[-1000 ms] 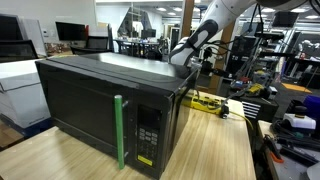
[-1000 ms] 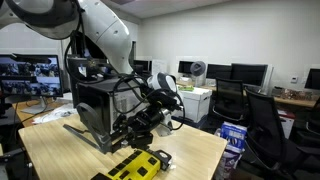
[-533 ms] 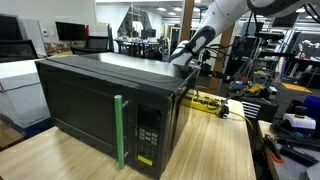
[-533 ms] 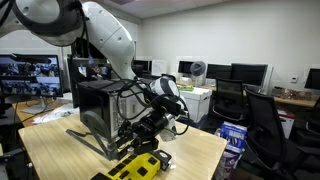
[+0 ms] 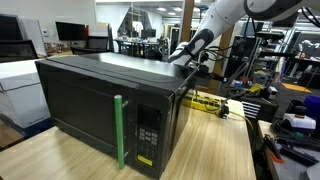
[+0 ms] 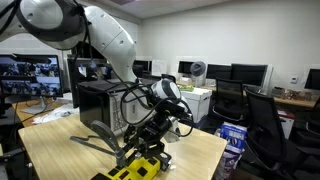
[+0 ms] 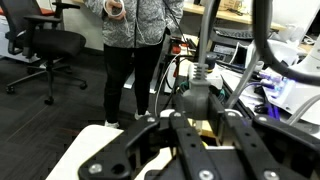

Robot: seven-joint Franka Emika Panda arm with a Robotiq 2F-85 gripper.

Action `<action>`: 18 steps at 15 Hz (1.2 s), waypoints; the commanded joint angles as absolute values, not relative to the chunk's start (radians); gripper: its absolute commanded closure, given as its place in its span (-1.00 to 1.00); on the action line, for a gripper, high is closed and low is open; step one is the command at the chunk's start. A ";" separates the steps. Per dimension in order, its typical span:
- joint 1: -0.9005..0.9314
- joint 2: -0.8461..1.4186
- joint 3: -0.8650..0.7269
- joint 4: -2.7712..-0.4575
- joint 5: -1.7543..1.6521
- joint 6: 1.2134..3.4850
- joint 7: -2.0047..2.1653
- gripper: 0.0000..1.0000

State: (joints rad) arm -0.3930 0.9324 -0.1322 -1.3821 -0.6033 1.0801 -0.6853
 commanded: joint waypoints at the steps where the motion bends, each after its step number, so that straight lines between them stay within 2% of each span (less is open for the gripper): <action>1: -0.405 0.959 -0.137 -1.346 -0.612 1.084 -0.705 0.83; 18: -0.405 1.088 -0.136 -1.217 -0.559 1.114 -0.649 0.83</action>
